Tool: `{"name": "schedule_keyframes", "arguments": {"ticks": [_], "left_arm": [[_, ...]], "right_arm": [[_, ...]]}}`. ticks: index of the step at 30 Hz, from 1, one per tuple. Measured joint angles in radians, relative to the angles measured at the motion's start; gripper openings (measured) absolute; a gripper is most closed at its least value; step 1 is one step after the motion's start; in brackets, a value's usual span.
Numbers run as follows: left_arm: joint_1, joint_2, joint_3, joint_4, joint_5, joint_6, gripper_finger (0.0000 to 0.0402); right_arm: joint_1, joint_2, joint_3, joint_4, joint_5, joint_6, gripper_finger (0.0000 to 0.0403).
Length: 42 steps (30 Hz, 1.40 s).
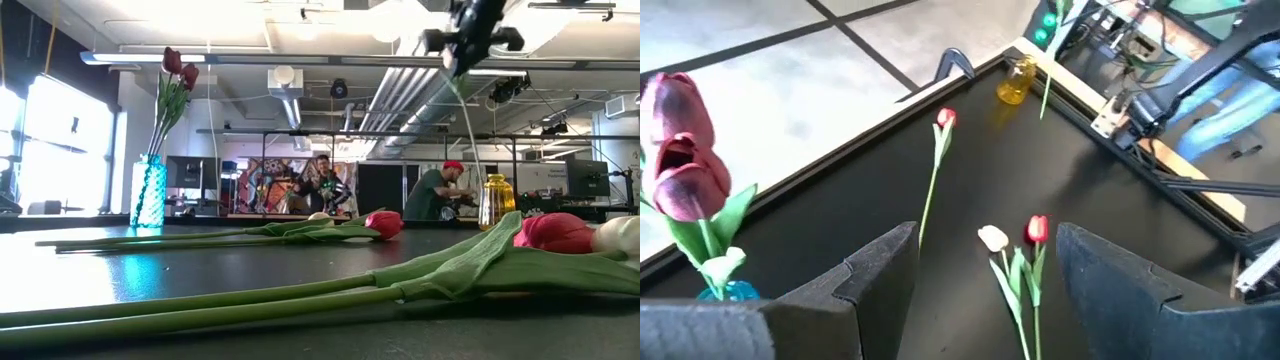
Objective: Sort flowers into vase by color
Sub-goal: Put the center yellow flower into the yellow vase
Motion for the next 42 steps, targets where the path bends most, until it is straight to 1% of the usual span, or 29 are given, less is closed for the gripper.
{"name": "schedule_keyframes", "arguments": {"ticks": [5,8,13,16,24,30,37,40,42], "left_arm": [[-0.015,0.013,0.0,0.0,-0.064,-0.006,0.0227],[-0.022,0.025,0.0,0.0,-0.082,-0.006,0.0227],[-0.037,0.048,0.0,0.0,-0.094,-0.006,0.0227],[-0.047,0.06,0.0,0.0,-0.097,-0.006,0.0227],[-0.067,0.092,0.0,0.0,-0.1,-0.005,0.0227],[-0.085,0.109,0.0,0.0,-0.1,-0.005,0.0227],[-0.12,0.113,0.0,0.0,-0.101,0.004,0.0227],[-0.134,0.113,0.0,0.0,-0.103,0.004,0.0227],[-0.144,0.113,0.0,0.0,-0.103,0.005,0.0227]], "right_arm": [[-0.05,-0.05,0.0,0.103,0.128,-0.066,0.0],[-0.088,-0.061,0.0,0.154,0.149,-0.134,0.0],[-0.149,-0.062,0.0,0.181,0.147,-0.207,0.0],[-0.18,-0.062,0.0,0.186,0.143,-0.209,0.0],[-0.239,-0.061,0.0,0.196,0.093,-0.209,0.0],[-0.261,-0.044,0.0,0.204,0.057,-0.209,0.0],[-0.261,0.023,0.0,0.192,0.046,-0.241,0.0],[-0.261,0.035,0.0,0.147,0.04,-0.197,0.0007],[-0.261,0.036,0.0,0.11,0.04,-0.156,0.0019]]}}
